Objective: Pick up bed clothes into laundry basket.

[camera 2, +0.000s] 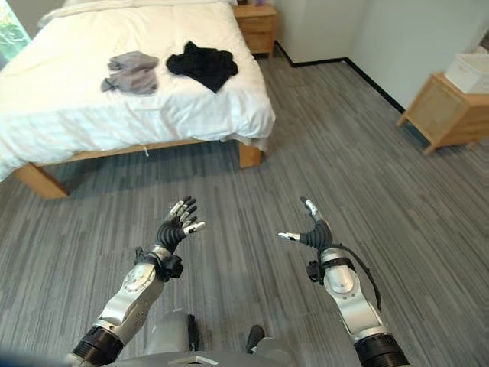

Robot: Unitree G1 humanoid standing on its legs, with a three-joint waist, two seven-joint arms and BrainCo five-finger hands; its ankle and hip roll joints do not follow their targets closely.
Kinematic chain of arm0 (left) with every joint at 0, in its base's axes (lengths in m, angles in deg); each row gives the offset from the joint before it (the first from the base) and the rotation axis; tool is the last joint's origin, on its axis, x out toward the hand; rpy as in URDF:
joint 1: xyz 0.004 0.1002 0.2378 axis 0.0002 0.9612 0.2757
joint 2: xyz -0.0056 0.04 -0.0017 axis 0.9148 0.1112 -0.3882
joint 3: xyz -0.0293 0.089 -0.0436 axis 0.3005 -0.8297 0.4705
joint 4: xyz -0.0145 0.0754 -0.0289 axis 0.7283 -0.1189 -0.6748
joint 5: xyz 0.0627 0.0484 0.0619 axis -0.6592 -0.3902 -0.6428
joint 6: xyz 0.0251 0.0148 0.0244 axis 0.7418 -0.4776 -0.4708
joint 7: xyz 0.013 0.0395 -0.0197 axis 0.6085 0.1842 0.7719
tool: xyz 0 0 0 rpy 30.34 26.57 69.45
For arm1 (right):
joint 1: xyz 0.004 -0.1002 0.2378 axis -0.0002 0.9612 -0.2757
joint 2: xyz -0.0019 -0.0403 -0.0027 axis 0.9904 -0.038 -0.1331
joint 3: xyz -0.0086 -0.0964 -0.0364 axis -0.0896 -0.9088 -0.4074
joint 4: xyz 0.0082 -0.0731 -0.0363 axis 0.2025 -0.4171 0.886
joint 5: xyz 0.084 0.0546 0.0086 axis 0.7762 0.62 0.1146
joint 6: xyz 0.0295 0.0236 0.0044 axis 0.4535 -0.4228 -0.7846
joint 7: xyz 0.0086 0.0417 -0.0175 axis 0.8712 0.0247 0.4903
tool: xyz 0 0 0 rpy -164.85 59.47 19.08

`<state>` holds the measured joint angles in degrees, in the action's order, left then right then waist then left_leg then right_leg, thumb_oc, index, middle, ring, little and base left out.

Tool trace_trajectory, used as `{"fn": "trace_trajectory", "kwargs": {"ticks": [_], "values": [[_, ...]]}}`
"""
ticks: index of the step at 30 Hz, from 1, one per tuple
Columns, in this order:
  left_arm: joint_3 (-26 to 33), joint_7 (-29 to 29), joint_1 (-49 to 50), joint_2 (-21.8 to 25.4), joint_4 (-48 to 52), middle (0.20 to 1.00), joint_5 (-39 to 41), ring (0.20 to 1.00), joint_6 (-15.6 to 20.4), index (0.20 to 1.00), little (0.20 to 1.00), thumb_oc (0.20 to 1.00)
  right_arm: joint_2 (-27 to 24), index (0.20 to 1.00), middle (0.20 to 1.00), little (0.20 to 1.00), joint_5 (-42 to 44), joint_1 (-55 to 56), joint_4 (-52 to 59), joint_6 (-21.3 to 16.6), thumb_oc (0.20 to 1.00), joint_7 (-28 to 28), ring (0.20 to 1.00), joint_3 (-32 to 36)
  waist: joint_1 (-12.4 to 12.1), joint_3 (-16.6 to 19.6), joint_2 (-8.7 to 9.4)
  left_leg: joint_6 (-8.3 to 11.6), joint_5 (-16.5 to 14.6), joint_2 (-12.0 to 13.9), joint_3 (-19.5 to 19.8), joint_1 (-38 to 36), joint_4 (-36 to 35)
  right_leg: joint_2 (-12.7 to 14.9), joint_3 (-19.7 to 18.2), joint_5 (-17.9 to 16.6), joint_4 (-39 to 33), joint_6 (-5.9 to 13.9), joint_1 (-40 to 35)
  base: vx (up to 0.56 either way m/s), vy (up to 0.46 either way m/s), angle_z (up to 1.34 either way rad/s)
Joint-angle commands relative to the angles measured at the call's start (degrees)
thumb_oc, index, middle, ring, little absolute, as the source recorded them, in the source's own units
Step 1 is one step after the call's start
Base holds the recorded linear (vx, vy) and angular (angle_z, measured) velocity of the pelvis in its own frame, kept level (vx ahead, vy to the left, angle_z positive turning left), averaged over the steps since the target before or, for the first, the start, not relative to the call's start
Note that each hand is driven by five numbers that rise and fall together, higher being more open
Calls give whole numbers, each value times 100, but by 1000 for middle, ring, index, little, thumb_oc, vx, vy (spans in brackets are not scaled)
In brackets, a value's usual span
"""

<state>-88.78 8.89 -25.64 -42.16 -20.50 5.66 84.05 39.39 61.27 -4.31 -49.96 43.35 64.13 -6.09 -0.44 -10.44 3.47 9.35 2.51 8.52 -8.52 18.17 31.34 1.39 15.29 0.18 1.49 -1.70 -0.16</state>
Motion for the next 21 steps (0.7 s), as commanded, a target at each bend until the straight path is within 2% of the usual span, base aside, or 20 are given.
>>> {"fn": "trace_trajectory", "kwargs": {"ticks": [1,3,4,5,6,7,8,9,10,12,13,14,17,18,19,21], "values": [[238,-46,58,-243,282,1000,326,1000,213,1000,1000,1000,-24,1000,1000,1000,50,-214,342,-144,1000,-72,1000,-13,-589,111,-289,-247,900,-2,-245,51,-3462,362,-780,1040,-649,996,-1378,782,147,-139],[196,-30,127,-260,279,1000,321,1000,185,1000,1000,1000,21,1000,1000,1000,-32,-173,289,-135,1000,-103,1000,-69,-589,174,-269,-299,977,-55,-236,-35,-3470,388,-791,1080,-649,1022,-1496,571,117,-83],[135,-53,173,-164,275,1000,249,1000,132,1000,1000,1000,158,1000,1000,1000,-103,-90,309,-130,1000,-163,1000,-182,-559,179,-48,-591,796,-326,-346,-398,-3444,554,-860,758,160,1175,-1460,683,207,-14],[112,-27,119,-73,306,1000,179,1000,86,1000,1000,1000,175,1000,1000,1000,-169,-134,326,-122,1000,-171,1000,-229,-461,72,26,-763,491,-457,-448,-851,-3487,661,-939,93,1631,1558,-835,773,259,-60],[83,-31,66,-6,321,1000,138,1000,88,1000,1000,1000,162,1000,1000,1000,-193,-195,368,-133,1000,-178,1000,-255,-374,0,-36,-831,421,-436,-452,-1024,-3506,573,-1026,-366,2358,1631,-455,485,203,-61],[86,-32,31,37,321,1000,98,1000,101,1000,1000,1000,164,1000,1000,1000,-208,-208,385,-141,1000,-190,1000,-246,-306,-7,-110,-873,303,-414,-419,-1213,-3562,497,-1047,-505,2807,1656,-187,213,95,-22],[87,-33,30,37,321,1000,98,1000,101,1000,1000,1000,164,1000,1000,1000,-208,-209,385,-141,1000,-190,1000,-247,-307,-5,-105,-874,303,-419,-422,-1209,-3561,503,-1050,-497,2820,1656,-176,122,43,0],[87,-33,30,37,321,1000,98,1000,101,1000,1000,1000,164,1000,1000,1000,-208,-209,385,-141,1000,-190,1000,-247,-308,-4,-105,-874,303,-419,-422,-1208,-3561,503,-1050,-497,2820,1656,-176,836,18,70],[62,-9,-167,130,332,1000,41,1000,98,1000,1000,1000,170,1000,1000,1000,-228,-184,539,-154,1000,-117,1000,-33,93,-157,-318,-826,-153,-426,-176,-1947,-3634,822,-278,-341,2625,1413,918,1012,-27,73],[80,-86,-194,130,343,1000,38,1000,101,1000,1000,1000,150,1000,1000,1000,-151,-194,543,-157,1000,-104,1000,26,222,-169,-266,-713,-404,-461,-24,-2194,-3634,952,-23,-221,1351,1339,963,765,-108,97],[81,-86,-195,130,343,1000,38,1000,101,1000,1000,1000,149,1000,1000,1000,-151,-195,543,-157,1000,-104,1000,26,230,-178,-269,-712,-404,-458,-17,-2202,-3634,949,-14,-224,1342,1338,946,742,-252,92],[170,-140,-169,90,307,1000,-20,1000,123,1000,1000,1000,168,1000,1000,1000,-164,-214,553,-124,1000,-86,1000,63,358,-132,-168,-543,-782,-483,182,-2607,-3634,982,-93,-616,-93,1427,1239,741,-229,86],[271,-168,-179,26,155,1000,-25,1000,150,1000,1000,1000,140,1000,1000,1000,-306,-235,526,-45,1000,-120,1000,63,424,-126,-182,-478,-1145,-410,366,-3072,-3634,971,-248,-868,-312,1503,1355,590,-178,93],[271,-169,-180,25,154,1000,-25,1000,150,1000,1000,1000,139,1000,1000,1000,-306,-236,526,-44,1000,-120,1000,64,425,-135,-185,-477,-1147,-406,367,-3081,-3634,968,-246,-868,-314,1503,1344,469,-159,89],[276,-205,-123,-31,144,1000,-27,1000,155,1000,1000,1000,120,1000,1000,1000,-316,-149,538,-45,1000,-145,1000,118,432,-67,-147,-483,-1311,-412,538,-3402,-3634,961,-316,-953,-325,1414,1190,566,-252,68],[360,-195,10,-121,181,1000,71,1000,153,1000,1000,1000,5,1000,1000,1000,-218,-154,473,-72,1000,-154,1000,160,398,-26,-229,-186,-997,-236,556,-3046,-2231,875,-117,-906,-482,1217,673,469,-311,55]]}}
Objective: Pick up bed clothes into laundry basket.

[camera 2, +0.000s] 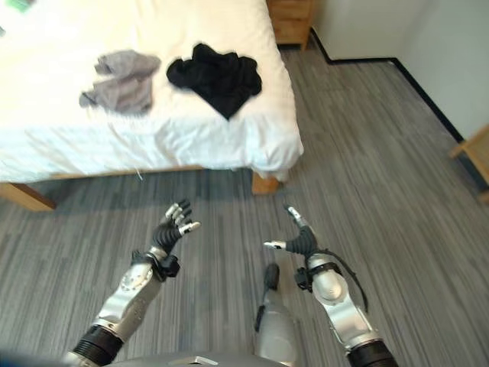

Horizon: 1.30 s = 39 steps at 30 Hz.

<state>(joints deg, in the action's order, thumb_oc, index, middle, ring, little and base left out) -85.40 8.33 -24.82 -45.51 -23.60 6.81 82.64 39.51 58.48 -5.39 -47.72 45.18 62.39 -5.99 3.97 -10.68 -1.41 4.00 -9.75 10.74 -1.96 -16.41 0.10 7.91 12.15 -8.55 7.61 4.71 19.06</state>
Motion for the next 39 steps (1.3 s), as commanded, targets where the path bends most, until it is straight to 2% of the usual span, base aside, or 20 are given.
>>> {"fn": "trace_trajectory", "kwargs": {"ticks": [1,2,3,4,6,8,9,10,11,12,14,17,18,20,25,26,29,31,32,39], "values": [[37,-119,-69,186,543,1000,32,1000,272,1000,1000,1000,-68,1000,1000,1000,132,-87,311,-293,1000,25,1000,153,-97,-104,294,493,530,-406,-60,967,1893,221,272,79,-1135,425,-1461,219,-376,54],[81,-102,-17,168,623,1000,152,1000,276,1000,1000,1000,-188,1000,1000,1000,253,-160,402,-349,1000,81,1000,157,-211,-285,449,575,1032,-317,-285,1608,3158,214,402,325,-1204,167,-1838,468,-494,40],[157,-45,2,165,607,1000,277,1000,232,1000,1000,1000,-274,1000,1000,1000,236,-298,358,-290,1000,156,1000,115,-271,-378,517,460,1122,442,-1222,2330,3023,111,647,753,-1261,84,-2189,553,-402,14],[191,-57,58,167,606,1000,269,1000,215,1000,1000,1000,-272,1000,1000,1000,268,-296,385,-299,1000,145,1000,122,-314,-351,512,391,1041,487,-1398,2410,2559,82,660,837,-1261,112,-2274,508,-162,19],[232,-78,187,189,625,1000,235,1000,189,1000,1000,1000,-295,1000,1000,1000,276,-272,416,-313,1000,107,1000,137,-385,-283,432,374,1082,413,-1514,2533,1601,30,630,958,-1261,222,-2339,337,120,12],[264,-46,315,163,646,1000,236,1000,183,1000,1000,1000,-382,1000,1000,1000,83,-258,472,-321,1000,162,1000,229,-518,-170,275,535,1796,525,-1468,2432,143,-18,617,1142,-1261,362,-2582,424,208,-51],[258,-45,321,158,648,1000,235,1000,183,1000,1000,1000,-385,1000,1000,1000,76,-246,477,-320,1000,164,1000,233,-515,-179,271,547,1853,514,-1470,2374,51,-22,625,1149,-1261,359,-2603,413,202,-44],[318,-34,356,145,682,1000,262,1000,187,1000,1000,1000,-590,1000,1000,1000,-297,-287,631,-289,1000,385,1000,492,-518,-149,274,606,2071,694,-1606,2431,-137,-12,656,1253,-1261,376,-2820,417,225,-39],[367,-40,469,150,771,1000,278,1000,204,1000,1000,1000,-929,1000,1000,1000,-675,-354,854,-285,1000,715,1000,1058,-444,-31,255,597,2121,794,-1898,2229,-323,-21,701,1386,-1241,431,-3062,507,296,-34],[347,-17,500,159,822,1000,284,1000,221,1000,1000,1000,-1072,1000,1000,1000,-765,-493,906,-273,1000,885,1000,1251,-434,19,253,577,2101,777,-1958,2164,-344,-18,664,1378,-1216,452,-3125,392,264,-19],[321,-79,565,346,800,1000,217,1000,200,1000,1000,1000,-1587,1000,1000,1000,-990,-1023,955,-203,1000,1102,1000,1579,-457,210,337,499,1984,599,-2132,1957,-400,152,554,1371,-1033,545,-3176,326,243,11],[345,-172,607,517,706,1000,167,1000,183,1000,1000,1000,-1876,1000,1000,1000,-1174,-1624,700,-89,1000,1157,1000,1396,-617,327,451,414,1903,466,-2198,1889,-438,338,539,1270,-895,661,-3112,193,172,18],[381,-205,611,619,622,1000,185,1000,184,1000,1000,1000,-1866,1000,1000,1000,-1185,-2138,252,-15,1000,1160,1000,1008,-758,367,548,339,1814,344,-2220,1876,-450,472,566,1226,-794,737,-3062,144,136,16],[431,-198,631,733,495,1000,266,1000,204,1000,1000,1000,-1397,1000,1000,1000,-836,-2893,-786,61,1000,1083,1000,208,-975,384,685,241,1655,184,-2285,1829,-468,690,697,1172,-600,850,-3009,129,125,33],[574,-231,875,778,389,1000,426,1000,184,1000,1000,1000,-494,1000,1000,1000,-615,-3441,-2461,183,1000,868,1000,-704,-1301,340,737,180,1589,106,-2419,1771,-483,871,1058,911,-384,928,-2910,69,37,16],[574,-270,952,794,341,1000,442,1000,171,1000,1000,1000,-137,1000,1000,1000,-402,-3463,-3198,248,1000,774,1000,-870,-1414,333,733,183,1605,85,-2399,1800,-482,867,1152,855,-451,933,-2953,77,-11,19],[564,-332,1060,802,305,1000,450,1000,124,1000,1000,1000,589,1000,1000,1000,487,-3393,-4573,260,1000,675,1000,-738,-1568,355,728,184,1616,23,-2297,1893,-486,809,1254,870,-634,918,-3067,60,-20,25],[627,-416,1136,820,316,1000,393,1000,102,1000,1000,1000,832,1000,1000,1000,884,-3339,-5291,282,1000,556,1000,-629,-1674,384,704,188,1624,-3,-2248,1925,-479,778,1316,908,-735,908,-3134,62,-10,29],[699,-426,1137,865,342,1000,335,1000,109,1000,1000,1000,892,200,200,200,1019,-3288,-5528,270,200,459,200,-582,-1715,397,707,197,1625,-18,-2224,1936,-477,767,1379,904,-790,914,-3179,63,-8,17],[1414,40,606,1248,397,1000,-149,1000,423,1000,1000,1000,651,200,200,200,1175,-2487,-5064,192,200,271,200,-308,-1621,508,729,238,1607,-55,-2199,1887,-482,770,1479,757,-928,966,-3296,53,8,5]]}}
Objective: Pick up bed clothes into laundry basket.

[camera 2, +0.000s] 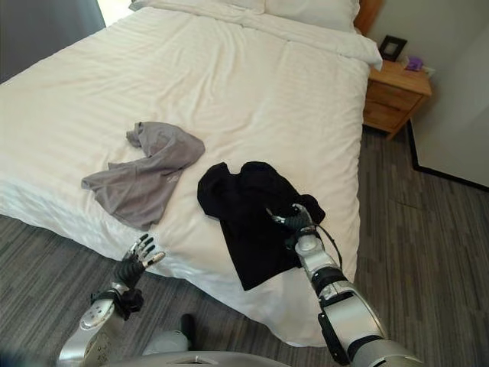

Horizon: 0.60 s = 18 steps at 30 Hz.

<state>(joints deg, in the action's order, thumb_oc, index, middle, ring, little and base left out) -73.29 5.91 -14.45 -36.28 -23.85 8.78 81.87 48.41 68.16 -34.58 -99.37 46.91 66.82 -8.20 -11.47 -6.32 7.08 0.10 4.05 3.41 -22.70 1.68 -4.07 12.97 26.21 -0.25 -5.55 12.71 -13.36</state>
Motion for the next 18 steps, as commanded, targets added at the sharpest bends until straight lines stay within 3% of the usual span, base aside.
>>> {"fn": "trace_trajectory", "kwargs": {"ticks": [1,5,8,12,18], "values": [[459,617,-985,682,409,1000,-888,1000,618,1000,1000,1000,-456,200,200,200,448,822,575,-69,200,-253,200,178,70,104,-114,645,202,692,-143,49,-71,277,51,-136,373,189,-40,69,45,2],[811,1230,-2238,1471,27,1000,-2148,1000,548,1000,1000,1000,-1252,200,200,200,540,1493,2113,-295,200,-209,200,960,518,197,-130,660,124,723,-278,-19,-92,357,-62,-418,428,229,120,12,58,-8],[705,1860,-3141,1931,-734,1000,-3785,1000,148,1000,1000,1000,-1800,200,200,200,118,2144,3162,-497,200,127,200,1954,965,293,-213,628,14,726,-453,-123,-92,422,-200,-536,499,229,264,55,116,-40],[237,2340,-3935,2262,-2215,1000,-5142,1000,-431,1000,1000,1000,-2313,200,200,200,75,2457,3334,-680,200,601,200,2949,1452,396,-257,596,-102,685,-643,-231,-93,472,-392,-743,551,229,418,52,101,-44],[-711,2095,-4539,2647,-4414,1000,-6201,1000,-1011,1000,1000,1000,-2967,200,200,200,-259,2915,2942,-665,200,868,200,3664,1894,423,-356,551,-214,680,-1015,-326,-93,501,-646,-996,626,229,707,39,99,-42]]}}
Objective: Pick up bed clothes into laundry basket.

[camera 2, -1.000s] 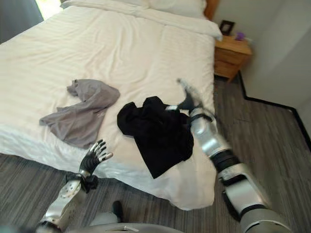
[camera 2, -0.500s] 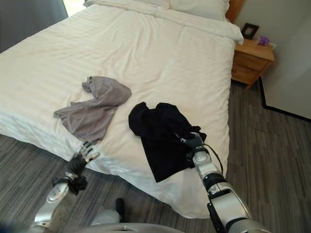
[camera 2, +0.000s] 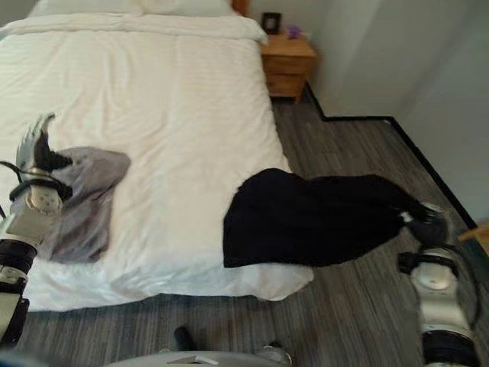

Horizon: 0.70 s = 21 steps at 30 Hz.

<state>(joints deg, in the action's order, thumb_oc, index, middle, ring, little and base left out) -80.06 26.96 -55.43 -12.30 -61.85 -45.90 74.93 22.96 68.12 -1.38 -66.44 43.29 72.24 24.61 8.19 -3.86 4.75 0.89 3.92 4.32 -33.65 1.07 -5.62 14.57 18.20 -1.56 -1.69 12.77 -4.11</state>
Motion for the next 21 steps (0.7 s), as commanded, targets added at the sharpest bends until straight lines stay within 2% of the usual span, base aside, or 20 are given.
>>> {"fn": "trace_trajectory", "kwargs": {"ticks": [1,2,3,7,8,9,10,15,16,17,19,20,21], "values": [[-168,-99,-438,288,-950,1000,-962,1000,-440,1000,1000,1000,-490,200,200,200,-275,-376,-455,-279,200,335,200,424,1,164,-143,464,-210,584,28,-270,62,340,135,-901,244,223,-181,22,94,-37],[-294,-240,-452,283,-1373,1000,-1210,1000,-581,1000,1000,1000,-548,200,200,200,-296,-337,-573,-249,200,334,200,486,65,152,-157,459,-220,586,-20,-272,62,345,105,-936,241,223,-146,89,136,-48],[-476,-427,-344,207,-1994,1000,-1635,1000,-761,1000,1000,1000,-611,200,200,200,-320,-300,-709,-236,200,319,200,579,172,138,-181,483,-392,577,12,-320,62,348,28,-910,212,223,-131,87,104,-45],[-587,-828,-142,187,-2585,1000,-1970,1000,-827,1000,1000,1000,-712,200,200,200,-242,-340,-779,-248,200,301,200,638,306,63,-248,461,-420,595,-133,-295,62,373,22,-970,238,223,14,5,78,-32],[-603,-1016,6,166,-2764,947,-2020,947,-804,947,947,947,-744,200,200,200,-197,-368,-766,-245,200,272,200,653,341,31,-260,462,-413,608,-185,-284,62,379,31,-988,241,223,55,-43,66,-40],[-549,-1188,225,114,-2942,542,-2113,542,-777,542,542,542,-760,200,200,200,-152,-391,-751,-239,200,232,200,673,368,16,-273,461,-409,626,-250,-276,62,375,34,-1010,244,223,105,-30,80,-36],[-450,-1390,449,91,-3129,200,-2115,200,-734,200,200,200,-776,200,200,200,-121,-395,-740,-229,200,190,200,692,389,3,-293,460,-408,641,-322,-282,62,377,46,-1030,244,223,143,-11,58,-35],[-219,-1685,988,123,-3219,200,-2119,200,-538,200,200,200,-905,200,200,200,-61,-257,-639,-197,200,85,200,763,478,-37,-371,512,-370,694,-526,-336,62,361,97,-1073,187,223,228,-1,57,-46],[-305,-1611,851,336,-3135,200,-2105,200,-538,200,200,200,-960,200,200,200,-42,-419,-642,-212,200,110,200,606,424,-81,-398,542,-292,757,-604,-342,62,393,288,-1099,173,223,232,-27,-16,-16],[-303,-1612,847,342,-3138,200,-2104,200,-537,200,200,200,-959,200,200,200,-42,-434,-651,-214,200,112,200,596,427,-89,-394,544,-291,758,-605,-346,62,392,288,-1100,172,223,229,-75,-33,-23],[-322,-1545,711,686,-3014,200,-2093,200,-521,200,200,200,-983,200,200,200,-22,-535,-547,-263,200,57,200,446,287,-145,-461,562,-183,909,-783,-310,70,524,802,-1068,315,223,164,-153,-16,-35],[-413,-1409,534,1036,-2860,200,-2106,200,-524,200,200,200,-1003,200,200,200,-22,-583,-430,-325,200,10,200,268,163,-166,-540,554,-99,1026,-952,-273,84,629,1201,-875,556,223,39,-197,28,-55],[-448,-1302,398,1235,-2775,200,-2073,200,-520,200,200,200,-997,200,200,200,-13,-637,-368,-379,200,-11,200,132,88,-179,-554,536,-63,1066,-1027,-277,92,662,1330,-769,712,223,-31,-179,56,-71]]}}
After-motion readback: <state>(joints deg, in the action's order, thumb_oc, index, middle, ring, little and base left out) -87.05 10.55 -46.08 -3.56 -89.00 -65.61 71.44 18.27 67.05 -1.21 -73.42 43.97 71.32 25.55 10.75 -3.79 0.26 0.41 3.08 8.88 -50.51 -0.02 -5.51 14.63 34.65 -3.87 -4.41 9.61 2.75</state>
